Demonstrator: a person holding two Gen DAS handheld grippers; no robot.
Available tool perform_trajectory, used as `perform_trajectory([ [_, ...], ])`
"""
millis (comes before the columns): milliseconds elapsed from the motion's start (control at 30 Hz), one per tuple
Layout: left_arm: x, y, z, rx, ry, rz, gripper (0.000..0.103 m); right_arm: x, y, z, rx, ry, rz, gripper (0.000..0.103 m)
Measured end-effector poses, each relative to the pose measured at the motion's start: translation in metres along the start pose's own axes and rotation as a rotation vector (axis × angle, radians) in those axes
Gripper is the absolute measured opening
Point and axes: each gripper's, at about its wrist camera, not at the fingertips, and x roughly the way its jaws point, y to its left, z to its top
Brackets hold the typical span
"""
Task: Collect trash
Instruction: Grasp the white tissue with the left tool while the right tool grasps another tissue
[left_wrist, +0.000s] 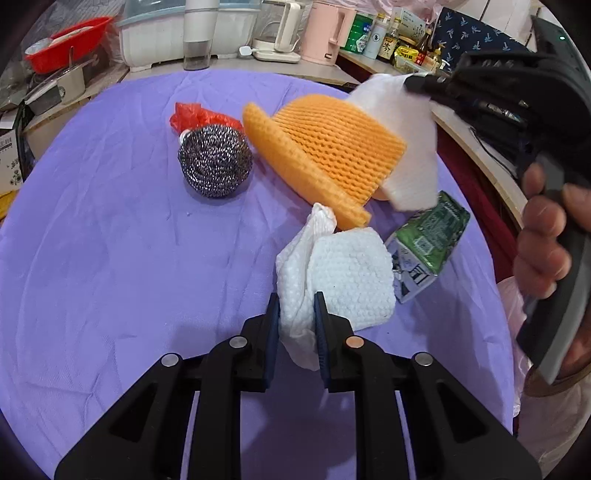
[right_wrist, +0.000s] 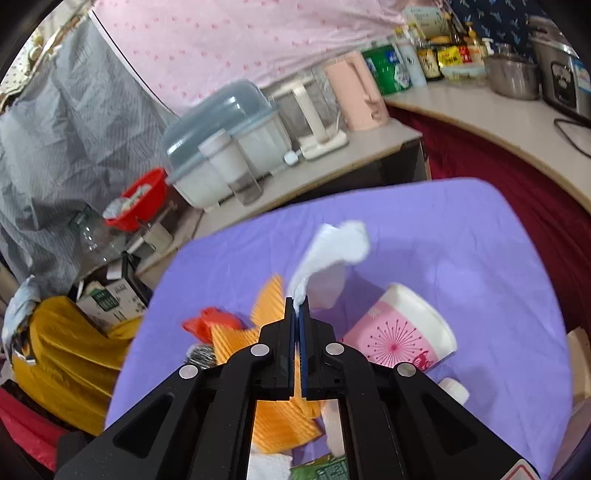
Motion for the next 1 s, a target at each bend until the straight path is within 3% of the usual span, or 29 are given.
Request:
perform_trajectory([
  [267,-0.043,-0.015,-0.006,0.025,-0.065,-0.021,0.017,-0.081,0.012,0.02,-0.027,-0.141,-0.001,0.002],
  [500,-0.079,-0.041,-0.012,0.072,-0.121,-0.046,0.017,-0.153,0.001,0.009,-0.031,-0.244,-0.051,0.002],
  [1000,-0.104,-0.155,-0.046,0.279,-0.142,-0.138,0.017,-0.279,-0.104,-0.063,0.109,-0.324,-0.21,0.002],
])
